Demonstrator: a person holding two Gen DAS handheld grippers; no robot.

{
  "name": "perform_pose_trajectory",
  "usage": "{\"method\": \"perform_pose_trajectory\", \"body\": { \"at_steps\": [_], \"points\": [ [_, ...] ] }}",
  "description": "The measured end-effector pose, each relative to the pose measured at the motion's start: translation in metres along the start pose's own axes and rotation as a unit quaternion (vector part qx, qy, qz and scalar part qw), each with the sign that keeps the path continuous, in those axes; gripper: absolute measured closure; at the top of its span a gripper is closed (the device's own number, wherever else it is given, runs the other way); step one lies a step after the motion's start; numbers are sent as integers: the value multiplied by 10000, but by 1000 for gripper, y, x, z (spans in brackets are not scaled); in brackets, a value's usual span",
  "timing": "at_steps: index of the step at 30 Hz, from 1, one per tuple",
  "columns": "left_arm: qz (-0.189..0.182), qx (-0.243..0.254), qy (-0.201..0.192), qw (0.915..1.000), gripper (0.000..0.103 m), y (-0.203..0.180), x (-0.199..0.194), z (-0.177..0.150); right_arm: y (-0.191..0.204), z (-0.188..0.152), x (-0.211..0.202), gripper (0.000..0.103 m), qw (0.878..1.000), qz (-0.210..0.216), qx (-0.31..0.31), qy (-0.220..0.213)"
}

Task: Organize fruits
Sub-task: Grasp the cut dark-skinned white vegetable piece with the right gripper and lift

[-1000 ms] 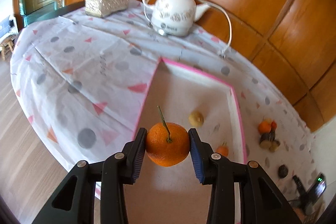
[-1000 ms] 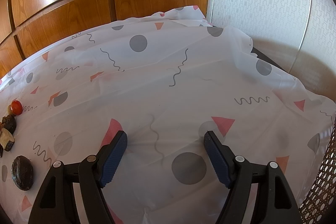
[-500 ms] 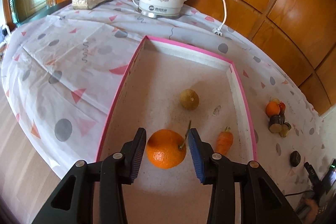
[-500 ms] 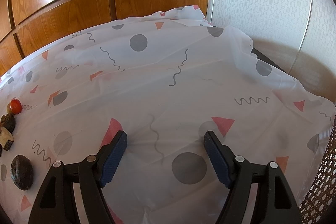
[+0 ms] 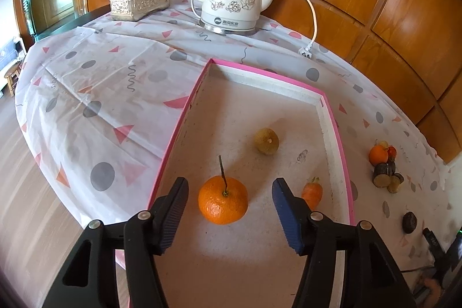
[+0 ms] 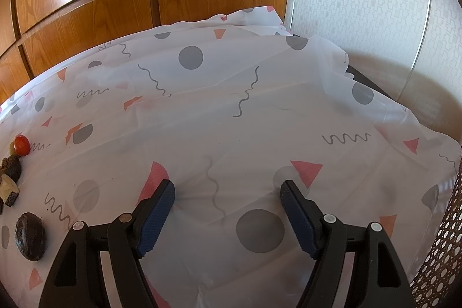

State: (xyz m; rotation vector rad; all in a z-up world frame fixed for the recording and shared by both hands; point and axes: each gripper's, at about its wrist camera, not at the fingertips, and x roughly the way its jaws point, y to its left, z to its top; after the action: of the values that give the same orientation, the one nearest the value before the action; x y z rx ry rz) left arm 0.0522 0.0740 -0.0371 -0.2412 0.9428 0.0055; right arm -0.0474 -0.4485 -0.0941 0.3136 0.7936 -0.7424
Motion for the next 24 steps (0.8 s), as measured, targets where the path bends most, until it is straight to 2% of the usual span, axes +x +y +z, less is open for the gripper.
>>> {"method": "perform_pose_trajectory", "body": {
  "at_steps": [8,11,14,20,24],
  "points": [
    [45,-137,-150,9998,37,7,-9,-1,0,7,0,26,9997,66,-64,212],
    [60,-224,-195,9995,36,12,-12,0,3,11,-3,26,9991,274,-78,328],
    [87,-273,-189,9994,36,15,-12,-1,14,14,-14,26,9983,482,-238,216],
    [137,-378,-196,9990,36,21,-14,-2,53,24,-39,29,9873,1385,-774,123],
    [144,-456,-239,9986,35,25,-18,-2,95,27,-53,35,9653,2203,-1389,190]
  ]
}}
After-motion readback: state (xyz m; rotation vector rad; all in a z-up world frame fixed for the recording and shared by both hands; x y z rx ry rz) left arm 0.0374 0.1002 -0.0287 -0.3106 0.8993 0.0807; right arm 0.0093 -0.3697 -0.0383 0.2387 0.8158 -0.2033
